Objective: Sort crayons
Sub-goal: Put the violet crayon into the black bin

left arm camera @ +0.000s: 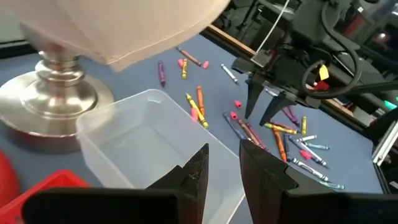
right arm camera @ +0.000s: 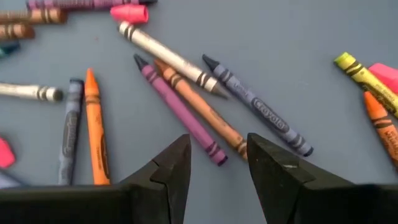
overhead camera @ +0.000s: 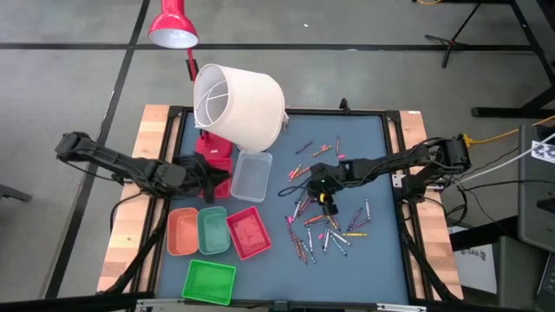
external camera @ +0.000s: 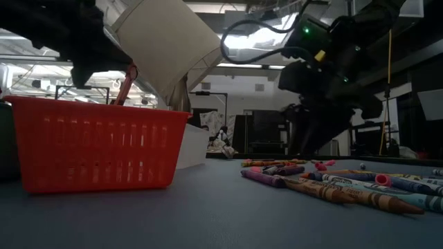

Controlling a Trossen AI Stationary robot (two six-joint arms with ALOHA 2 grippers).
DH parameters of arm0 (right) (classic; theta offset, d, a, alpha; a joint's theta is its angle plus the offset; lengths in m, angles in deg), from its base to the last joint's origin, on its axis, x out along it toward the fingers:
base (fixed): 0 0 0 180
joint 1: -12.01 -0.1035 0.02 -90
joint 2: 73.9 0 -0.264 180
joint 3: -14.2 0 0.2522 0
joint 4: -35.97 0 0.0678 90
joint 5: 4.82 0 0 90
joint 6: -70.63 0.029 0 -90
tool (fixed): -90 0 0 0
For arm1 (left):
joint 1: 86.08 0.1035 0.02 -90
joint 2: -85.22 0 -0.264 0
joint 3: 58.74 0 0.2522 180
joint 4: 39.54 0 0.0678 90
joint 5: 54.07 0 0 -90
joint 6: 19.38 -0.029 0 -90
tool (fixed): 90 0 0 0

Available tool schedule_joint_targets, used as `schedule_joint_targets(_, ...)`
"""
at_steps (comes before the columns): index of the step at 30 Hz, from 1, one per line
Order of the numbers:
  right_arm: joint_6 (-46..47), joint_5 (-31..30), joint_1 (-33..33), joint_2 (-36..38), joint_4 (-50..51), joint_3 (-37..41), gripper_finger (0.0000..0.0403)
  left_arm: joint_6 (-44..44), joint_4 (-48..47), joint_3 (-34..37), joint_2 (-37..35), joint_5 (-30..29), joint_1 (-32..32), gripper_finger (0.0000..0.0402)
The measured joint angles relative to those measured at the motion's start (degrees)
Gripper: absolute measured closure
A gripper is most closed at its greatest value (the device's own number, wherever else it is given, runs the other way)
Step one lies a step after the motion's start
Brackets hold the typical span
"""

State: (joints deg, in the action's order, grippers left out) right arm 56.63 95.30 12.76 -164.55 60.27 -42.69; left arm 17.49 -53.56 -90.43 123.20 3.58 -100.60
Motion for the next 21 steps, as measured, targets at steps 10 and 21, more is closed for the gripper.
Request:
schedule_joint_targets(10, -1.05, 1.34, 0.00, -0.28, -0.32, 0.02, 0.0249, -1.61, 10.64, 0.00, 11.07, 0.61, 0.00, 0.0325)
schedule_joint_targets(21, -1.48, 3.14, 0.00, -5.15, -1.06, -0.11, 0.0249, -1.60, 15.05, 0.00, 16.86, 2.04, -0.02, 0.0325)
